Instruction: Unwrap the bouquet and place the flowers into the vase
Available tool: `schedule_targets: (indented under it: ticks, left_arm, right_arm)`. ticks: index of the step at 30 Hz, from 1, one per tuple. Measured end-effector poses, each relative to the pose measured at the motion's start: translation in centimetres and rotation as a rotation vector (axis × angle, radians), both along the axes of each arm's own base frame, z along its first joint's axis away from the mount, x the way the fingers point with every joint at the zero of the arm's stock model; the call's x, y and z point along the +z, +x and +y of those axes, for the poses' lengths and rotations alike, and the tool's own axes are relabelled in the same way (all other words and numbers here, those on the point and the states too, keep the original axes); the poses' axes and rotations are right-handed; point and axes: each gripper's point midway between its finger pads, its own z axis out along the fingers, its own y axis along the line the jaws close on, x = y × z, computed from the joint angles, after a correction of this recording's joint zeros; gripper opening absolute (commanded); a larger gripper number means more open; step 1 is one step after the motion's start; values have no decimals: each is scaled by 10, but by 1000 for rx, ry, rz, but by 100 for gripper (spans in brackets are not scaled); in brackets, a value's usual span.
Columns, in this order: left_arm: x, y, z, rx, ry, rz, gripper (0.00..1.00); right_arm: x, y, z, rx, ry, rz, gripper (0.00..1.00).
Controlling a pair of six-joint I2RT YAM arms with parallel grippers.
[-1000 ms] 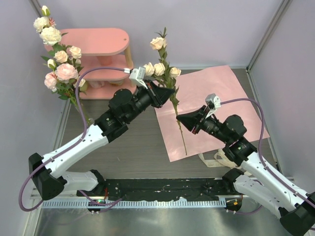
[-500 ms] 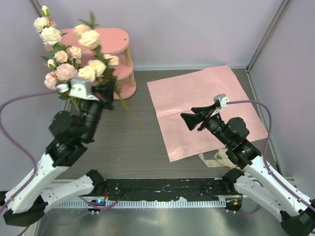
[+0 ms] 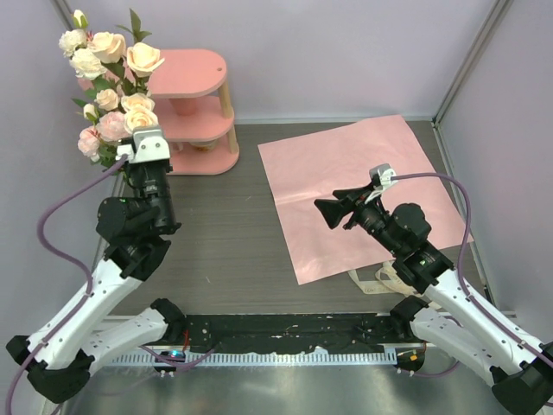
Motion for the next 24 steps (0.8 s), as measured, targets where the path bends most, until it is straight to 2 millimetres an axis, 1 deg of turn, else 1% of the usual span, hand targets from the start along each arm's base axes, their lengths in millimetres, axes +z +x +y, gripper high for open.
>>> schedule_targets:
  ticks: [2, 4, 7, 9, 16, 24]
  left_arm:
    - [-6, 11, 11, 69, 38, 5, 0]
    - [-11, 19, 26, 130, 58, 3, 0]
    - [-13, 25, 44, 175, 56, -24, 0]
    - [-12, 26, 50, 183, 51, -44, 0]
    - [2, 29, 46, 137, 53, -118, 0]
    - [9, 28, 43, 110, 83, -148, 0]
  right_arm:
    - [0, 0, 0, 0, 0, 0, 70]
    - [0, 0, 0, 0, 0, 0, 70]
    - [0, 0, 0, 0, -1, 0, 70]
    - [0, 0, 0, 0, -1, 0, 70]
    - [0, 0, 0, -1, -4, -3, 70]
    - [-1, 0, 0, 0, -13, -8, 70]
